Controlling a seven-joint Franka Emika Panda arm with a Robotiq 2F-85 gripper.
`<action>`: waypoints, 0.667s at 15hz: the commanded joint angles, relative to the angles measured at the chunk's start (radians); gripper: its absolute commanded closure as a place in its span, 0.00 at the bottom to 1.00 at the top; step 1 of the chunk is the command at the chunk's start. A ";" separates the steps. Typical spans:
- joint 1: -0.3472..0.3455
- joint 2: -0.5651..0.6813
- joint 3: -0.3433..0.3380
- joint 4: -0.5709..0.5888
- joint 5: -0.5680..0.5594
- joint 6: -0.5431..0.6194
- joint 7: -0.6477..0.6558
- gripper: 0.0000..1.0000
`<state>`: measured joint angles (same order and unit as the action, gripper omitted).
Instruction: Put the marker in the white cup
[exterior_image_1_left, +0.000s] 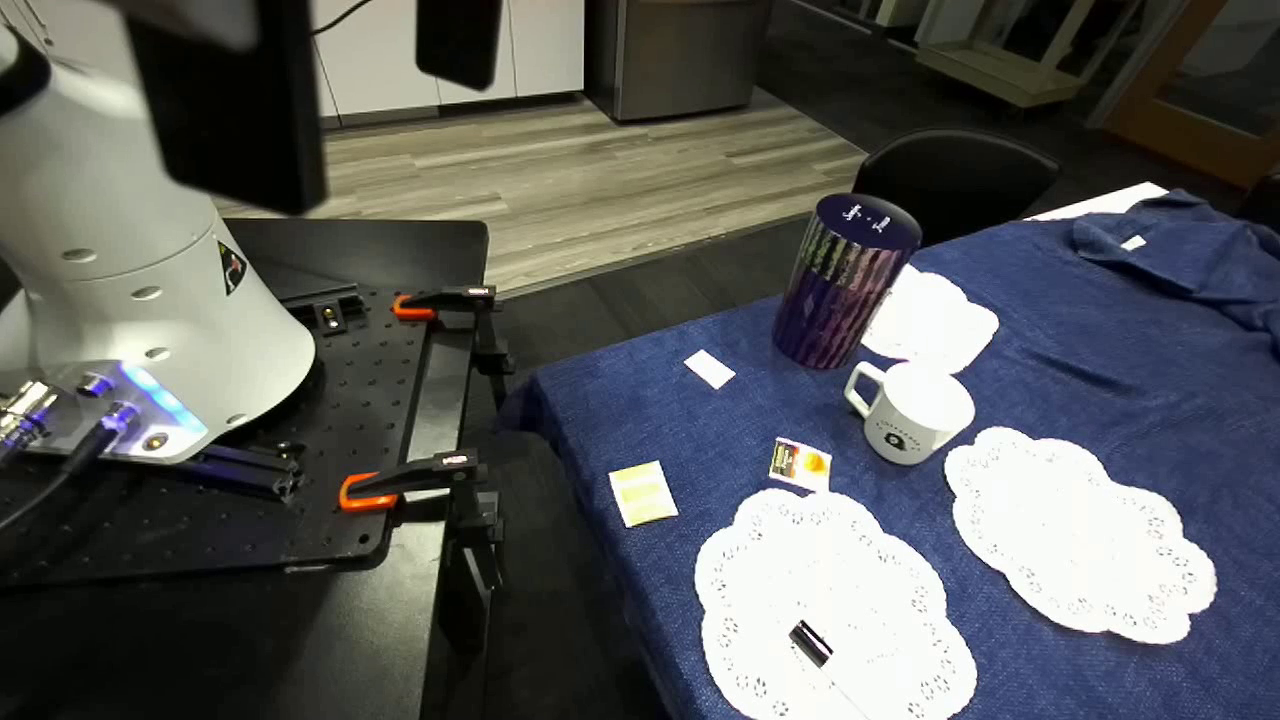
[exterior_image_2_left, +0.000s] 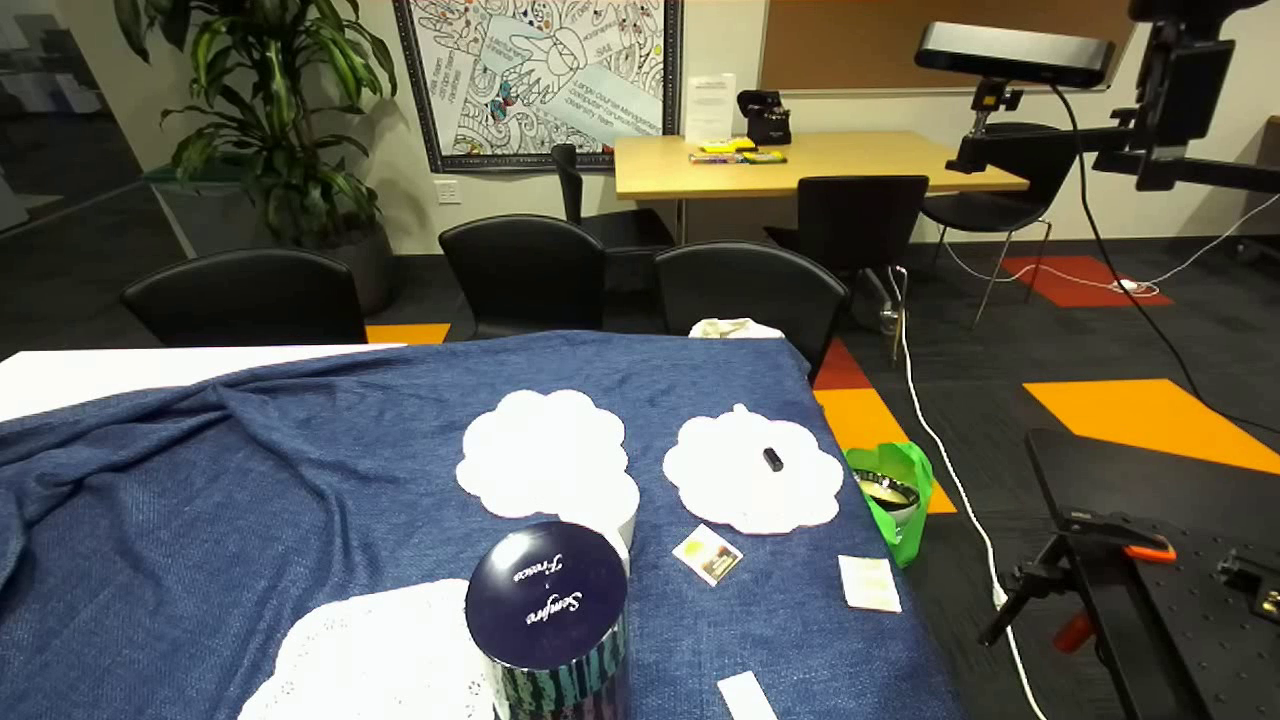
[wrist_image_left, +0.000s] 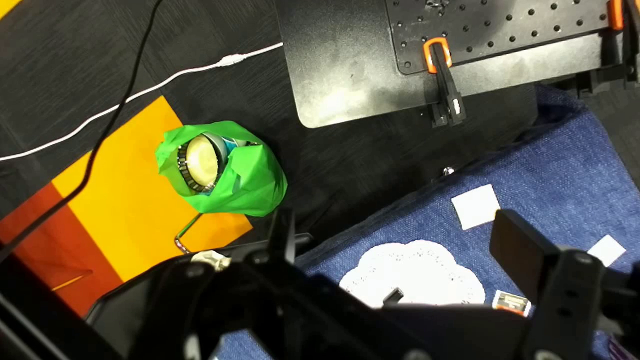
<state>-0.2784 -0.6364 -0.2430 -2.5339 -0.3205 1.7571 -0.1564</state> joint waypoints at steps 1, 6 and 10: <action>0.016 0.037 0.020 0.009 0.014 0.017 0.074 0.00; 0.030 0.116 0.074 0.015 0.073 0.102 0.267 0.00; 0.023 0.187 0.128 0.011 0.102 0.200 0.468 0.00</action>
<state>-0.2490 -0.5073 -0.1510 -2.5335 -0.2420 1.8978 0.1851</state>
